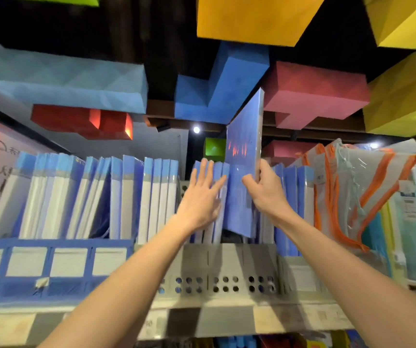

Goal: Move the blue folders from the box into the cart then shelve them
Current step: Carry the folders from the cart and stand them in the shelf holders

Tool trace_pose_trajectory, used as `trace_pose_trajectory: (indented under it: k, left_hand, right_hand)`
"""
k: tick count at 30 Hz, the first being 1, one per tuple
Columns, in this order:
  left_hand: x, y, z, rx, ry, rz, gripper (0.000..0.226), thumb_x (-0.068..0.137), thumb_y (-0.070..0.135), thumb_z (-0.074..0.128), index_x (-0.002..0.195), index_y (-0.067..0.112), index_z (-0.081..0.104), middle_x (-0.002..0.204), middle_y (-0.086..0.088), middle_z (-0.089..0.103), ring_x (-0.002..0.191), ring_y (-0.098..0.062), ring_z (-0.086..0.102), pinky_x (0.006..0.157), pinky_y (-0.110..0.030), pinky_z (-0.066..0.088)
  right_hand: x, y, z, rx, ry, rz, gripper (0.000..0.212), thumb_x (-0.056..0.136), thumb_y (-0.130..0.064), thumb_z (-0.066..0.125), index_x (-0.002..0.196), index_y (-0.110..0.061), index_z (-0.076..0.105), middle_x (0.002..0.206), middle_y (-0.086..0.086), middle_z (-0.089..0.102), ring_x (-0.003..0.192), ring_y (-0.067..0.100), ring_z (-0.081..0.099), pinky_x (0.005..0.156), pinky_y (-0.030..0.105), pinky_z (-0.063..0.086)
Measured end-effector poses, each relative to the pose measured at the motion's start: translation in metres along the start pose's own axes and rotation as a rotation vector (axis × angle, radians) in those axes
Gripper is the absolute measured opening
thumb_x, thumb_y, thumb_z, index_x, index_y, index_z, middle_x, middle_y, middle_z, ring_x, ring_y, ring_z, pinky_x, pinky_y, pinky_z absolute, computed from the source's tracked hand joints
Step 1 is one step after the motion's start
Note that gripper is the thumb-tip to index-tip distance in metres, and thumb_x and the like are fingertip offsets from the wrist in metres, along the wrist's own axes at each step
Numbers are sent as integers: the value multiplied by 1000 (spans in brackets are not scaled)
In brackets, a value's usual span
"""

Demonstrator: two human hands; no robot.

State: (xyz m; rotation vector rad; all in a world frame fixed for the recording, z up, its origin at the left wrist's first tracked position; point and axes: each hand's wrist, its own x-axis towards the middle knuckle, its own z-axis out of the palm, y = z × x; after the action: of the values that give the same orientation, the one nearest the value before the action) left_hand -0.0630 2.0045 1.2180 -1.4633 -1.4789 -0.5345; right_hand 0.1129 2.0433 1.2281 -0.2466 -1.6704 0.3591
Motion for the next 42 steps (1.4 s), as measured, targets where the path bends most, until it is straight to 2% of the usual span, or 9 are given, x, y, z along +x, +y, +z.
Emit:
trace_pose_trajectory:
  k: [3,7,8,10,14,24,29,37,42]
  left_hand:
    - [9,-17,4,167,-6,38,66,105,42,39,161,30,6,165,-16,-16,149,-31,-27,121,-48,-15]
    - [0,-42,7,232,-14,33,69,105,47,36,160,36,-4,165,-16,-16,149,-31,-27,120,-48,-18]
    - [-4,-47,7,232,-10,19,68,105,48,35,159,36,-4,165,-17,-15,149,-32,-27,122,-48,-15]
    - [-11,-54,5,236,-7,-3,66,104,50,31,160,35,-1,165,-19,-14,149,-32,-26,124,-50,-11]
    - [-17,-67,3,163,2,-37,66,104,52,31,161,31,5,165,-19,-15,150,-33,-24,125,-48,-9]
    - [-23,-70,17,12,16,-70,67,105,55,27,160,36,-6,163,-9,-30,150,-27,-26,119,-42,-17]
    - [-24,-77,23,-18,46,-61,65,105,56,25,158,40,-7,162,-3,-31,150,-22,-28,121,-42,-16]
    - [-25,-71,17,-81,22,-69,69,104,51,36,159,39,-4,162,-1,-32,149,-21,-29,123,-44,-14]
    - [-40,-52,2,-430,105,-122,54,102,31,53,154,28,38,166,1,15,155,-16,7,124,-36,8]
  right_hand:
    - [9,10,16,-1,-59,10,14,97,-11,48,85,-15,42,74,-2,37,63,10,34,61,27,33]
    - [13,17,33,103,-78,108,12,99,-13,46,89,-20,45,80,-1,45,67,13,41,63,27,37]
    - [13,21,37,97,-105,128,4,99,-15,46,96,-16,49,85,7,51,70,18,46,65,30,41]
    - [12,34,46,71,-162,160,23,96,-24,47,111,-7,49,105,26,55,83,35,53,75,47,50]
    - [10,43,69,220,-280,149,30,102,-21,51,132,-24,52,129,0,63,121,17,59,104,39,48]
    - [1,50,103,459,-300,242,51,100,-28,58,148,-34,43,130,-3,65,118,17,64,95,42,56]
    - [-4,61,92,322,-438,296,68,93,-36,65,153,-34,31,137,-8,60,118,8,62,80,24,55]
    - [-25,65,70,9,-538,386,41,101,-48,46,128,-18,54,121,-4,59,106,6,60,80,23,55]
    - [-33,52,67,-58,-332,326,30,97,-29,63,119,-10,67,107,1,69,97,14,67,82,32,61]
